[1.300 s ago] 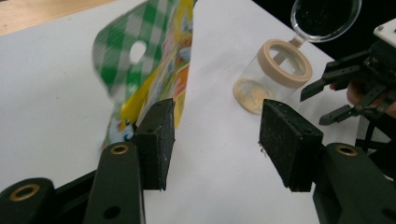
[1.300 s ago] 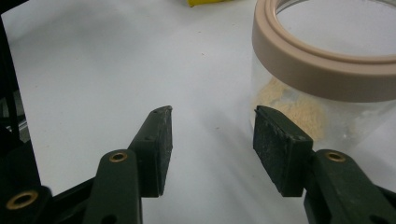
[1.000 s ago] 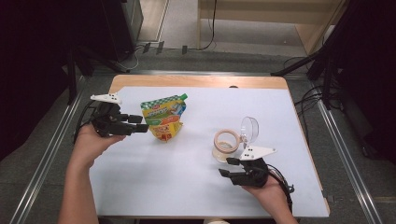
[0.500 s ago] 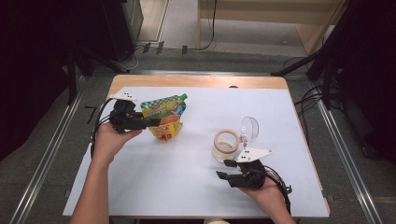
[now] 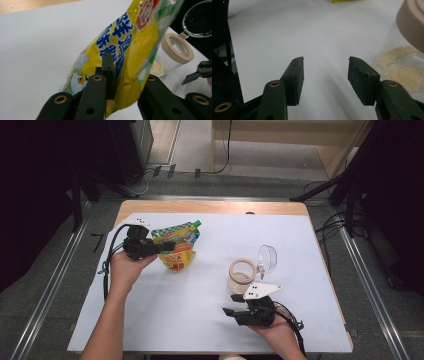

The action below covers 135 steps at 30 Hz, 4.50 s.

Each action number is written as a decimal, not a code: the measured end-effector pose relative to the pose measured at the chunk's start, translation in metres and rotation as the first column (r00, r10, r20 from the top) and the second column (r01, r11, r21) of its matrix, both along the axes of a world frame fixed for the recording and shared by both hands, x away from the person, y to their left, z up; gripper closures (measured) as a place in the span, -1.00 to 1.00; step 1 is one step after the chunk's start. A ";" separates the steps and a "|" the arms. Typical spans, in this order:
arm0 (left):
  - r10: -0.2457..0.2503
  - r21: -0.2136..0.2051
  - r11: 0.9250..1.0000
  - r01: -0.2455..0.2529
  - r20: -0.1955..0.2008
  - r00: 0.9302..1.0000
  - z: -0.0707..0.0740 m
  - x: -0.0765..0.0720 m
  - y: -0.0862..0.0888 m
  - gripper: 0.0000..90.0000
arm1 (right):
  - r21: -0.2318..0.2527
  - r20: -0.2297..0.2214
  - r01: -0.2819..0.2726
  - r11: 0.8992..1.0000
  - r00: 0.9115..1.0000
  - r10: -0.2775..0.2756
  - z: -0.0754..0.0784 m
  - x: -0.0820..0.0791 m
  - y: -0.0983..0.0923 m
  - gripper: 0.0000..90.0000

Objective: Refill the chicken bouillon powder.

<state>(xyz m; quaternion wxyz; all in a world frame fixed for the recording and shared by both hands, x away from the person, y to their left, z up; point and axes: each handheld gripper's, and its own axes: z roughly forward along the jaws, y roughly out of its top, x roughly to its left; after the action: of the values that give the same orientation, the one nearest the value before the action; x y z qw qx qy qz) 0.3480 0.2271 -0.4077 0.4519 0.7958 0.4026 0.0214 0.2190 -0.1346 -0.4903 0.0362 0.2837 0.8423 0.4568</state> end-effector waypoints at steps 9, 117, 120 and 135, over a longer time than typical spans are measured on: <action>-0.008 0.002 1.000 0.008 -0.009 1.000 0.004 -0.003 -0.007 1.00 | 0.022 -0.006 0.001 1.000 1.000 -0.001 -0.004 0.001 0.006 0.08; -0.174 0.003 0.984 0.177 -0.171 0.970 0.064 -0.037 -0.140 0.50 | 0.109 0.124 -0.169 0.980 0.980 0.156 0.044 0.000 0.082 0.55; -0.178 0.008 0.983 0.182 -0.181 0.967 0.062 -0.035 -0.140 0.50 | 0.106 0.152 -0.169 0.980 0.977 0.152 0.044 0.001 0.084 0.47; -0.172 0.015 0.984 0.178 -0.175 0.969 0.060 -0.035 -0.140 0.49 | 0.077 0.164 -0.142 0.987 0.978 0.128 0.038 0.005 0.092 0.46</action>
<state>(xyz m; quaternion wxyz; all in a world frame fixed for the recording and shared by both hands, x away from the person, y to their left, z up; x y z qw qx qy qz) 0.3129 0.0871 -0.3477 0.4031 0.8339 0.3682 -0.0817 0.2237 -0.0424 -0.4524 0.0596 0.1900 0.8331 0.5160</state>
